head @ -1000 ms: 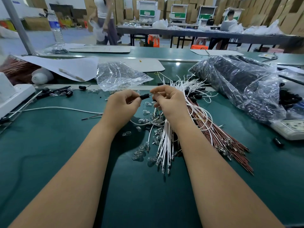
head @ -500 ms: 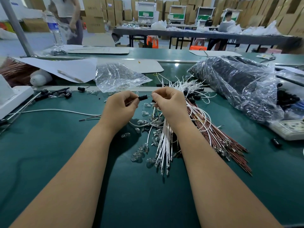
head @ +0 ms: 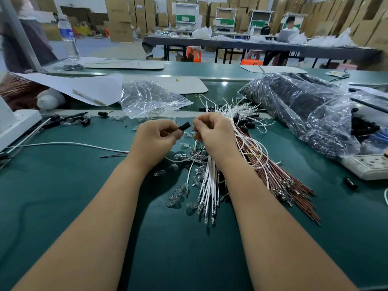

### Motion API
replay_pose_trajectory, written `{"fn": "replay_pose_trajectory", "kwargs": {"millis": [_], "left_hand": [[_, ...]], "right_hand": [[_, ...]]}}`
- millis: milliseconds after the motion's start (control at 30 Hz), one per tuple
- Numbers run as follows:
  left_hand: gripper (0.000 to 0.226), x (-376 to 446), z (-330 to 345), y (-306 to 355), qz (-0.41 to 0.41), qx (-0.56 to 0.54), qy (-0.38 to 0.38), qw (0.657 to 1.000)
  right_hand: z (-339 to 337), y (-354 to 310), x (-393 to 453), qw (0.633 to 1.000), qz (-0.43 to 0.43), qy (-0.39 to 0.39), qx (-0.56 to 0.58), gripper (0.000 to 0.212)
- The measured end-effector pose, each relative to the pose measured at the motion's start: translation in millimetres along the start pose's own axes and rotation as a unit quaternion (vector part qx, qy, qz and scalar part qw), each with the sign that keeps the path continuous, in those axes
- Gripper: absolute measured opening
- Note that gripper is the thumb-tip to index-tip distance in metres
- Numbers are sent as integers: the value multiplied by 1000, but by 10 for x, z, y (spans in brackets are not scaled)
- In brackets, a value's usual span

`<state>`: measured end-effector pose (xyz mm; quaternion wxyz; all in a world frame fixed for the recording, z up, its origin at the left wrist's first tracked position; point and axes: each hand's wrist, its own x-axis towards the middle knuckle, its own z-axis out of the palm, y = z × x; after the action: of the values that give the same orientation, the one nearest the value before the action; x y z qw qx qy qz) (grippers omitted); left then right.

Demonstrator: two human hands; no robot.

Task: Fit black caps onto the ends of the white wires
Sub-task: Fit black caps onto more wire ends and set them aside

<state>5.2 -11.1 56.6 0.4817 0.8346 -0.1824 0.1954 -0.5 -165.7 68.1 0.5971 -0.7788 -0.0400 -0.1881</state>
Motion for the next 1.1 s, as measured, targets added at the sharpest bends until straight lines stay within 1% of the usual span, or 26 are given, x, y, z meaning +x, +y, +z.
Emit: {"fn": "replay_pose_trajectory", "kwargs": {"millis": [133,300,400,467,533,600,700,800,967,1067,1100], "left_hand": [[12,5,-7,18,-15,-32,-7,999],[20,-14,-6,48,-12,-57,-4,998],[15,-13,-7,50,-16,-56,7,998],[11,0,-6,32,-28,-44,21,998],[10,14,-9,15,-36,-24,36,998],[10,23,-16,21,-40,-19,39,998],[8,36,-18,38,-29,-33,16,999],[4,52,-18,51,-34,-47,-13,998],[24,80,-44,29,-50,-62,-62,995],[22,77,-53,12,-53,-77,-61,994],[19,71,-45,7,-53,-79,-51,994]], "right_hand": [[3,11,3,1000,-10,9,-8,11],[27,-9,-27,999,-25,4,-33,8],[50,-22,-64,998,-40,6,-39,12],[81,-31,-92,996,-66,5,-64,9],[96,-35,-106,995,-80,4,-61,5],[93,-29,-105,995,-83,7,-52,6],[92,-18,-95,996,-83,11,-41,3],[98,-17,-79,996,-77,14,-38,7],[62,7,-48,995,-72,18,-64,15],[56,4,-46,995,-66,14,-79,4],[56,1,-51,993,-71,6,-100,6]]}}
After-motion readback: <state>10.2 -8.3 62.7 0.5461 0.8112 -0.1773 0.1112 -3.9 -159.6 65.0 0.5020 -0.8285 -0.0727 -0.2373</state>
